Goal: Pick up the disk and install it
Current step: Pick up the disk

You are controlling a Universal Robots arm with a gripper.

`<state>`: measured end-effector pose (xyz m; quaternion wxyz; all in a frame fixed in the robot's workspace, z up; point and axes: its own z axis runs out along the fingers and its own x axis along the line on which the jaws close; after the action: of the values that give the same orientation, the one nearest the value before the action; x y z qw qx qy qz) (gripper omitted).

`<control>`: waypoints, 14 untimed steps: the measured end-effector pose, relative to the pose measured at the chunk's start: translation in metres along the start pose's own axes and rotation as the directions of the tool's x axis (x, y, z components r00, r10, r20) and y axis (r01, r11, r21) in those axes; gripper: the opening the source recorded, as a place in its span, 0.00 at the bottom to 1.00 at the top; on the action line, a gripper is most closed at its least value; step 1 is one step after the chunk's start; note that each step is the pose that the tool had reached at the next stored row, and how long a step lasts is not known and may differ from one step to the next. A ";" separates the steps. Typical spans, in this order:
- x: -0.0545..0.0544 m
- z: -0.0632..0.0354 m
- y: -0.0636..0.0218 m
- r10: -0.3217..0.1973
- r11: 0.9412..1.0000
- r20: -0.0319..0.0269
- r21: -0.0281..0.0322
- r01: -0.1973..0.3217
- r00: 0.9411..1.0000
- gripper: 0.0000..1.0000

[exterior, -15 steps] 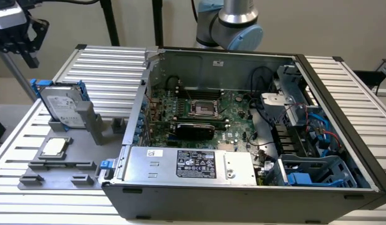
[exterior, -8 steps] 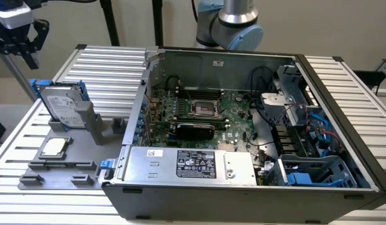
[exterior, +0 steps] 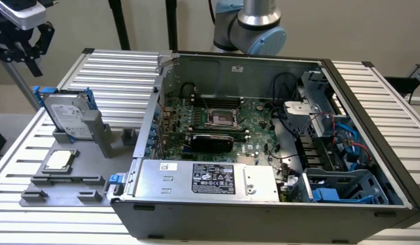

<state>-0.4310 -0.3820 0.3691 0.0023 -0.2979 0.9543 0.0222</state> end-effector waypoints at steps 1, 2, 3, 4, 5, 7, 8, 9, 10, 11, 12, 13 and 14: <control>0.000 0.0002 0.0000 -0.019 1.000 -0.001 0.000 0.019 1.000 0.11; 0.000 0.0004 -0.0001 -0.037 0.999 -0.002 0.000 0.037 0.999 0.11; 0.000 0.0006 -0.0002 -0.055 0.999 -0.003 0.001 0.055 0.999 0.11; 0.000 0.0008 -0.0001 -0.071 0.997 -0.005 0.002 0.071 0.997 0.11; 0.000 0.0009 -0.0001 -0.087 0.996 -0.007 0.003 0.087 0.996 0.11; 0.000 0.0013 -0.0001 -0.119 0.993 -0.011 0.006 0.119 0.993 0.11; 0.000 0.0014 -0.0001 -0.135 0.991 -0.013 0.007 0.135 0.991 0.11; 0.000 0.0016 -0.0001 -0.149 0.989 -0.016 0.009 0.150 0.989 0.11; 0.000 0.0017 -0.0001 -0.164 0.986 -0.018 0.010 0.165 0.986 0.11; 0.000 0.0019 -0.0001 -0.179 0.984 -0.021 0.012 0.180 0.984 0.11; 0.000 0.0020 -0.0001 -0.194 0.981 -0.023 0.013 0.194 0.981 0.11; 0.000 0.0022 -0.0001 -0.208 0.978 -0.026 0.015 0.208 0.978 0.11; 0.000 0.0024 -0.0001 -0.221 0.975 -0.028 0.017 0.222 0.975 0.11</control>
<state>-0.4310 -0.3820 0.3667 -0.0049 -0.4028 0.9152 0.0085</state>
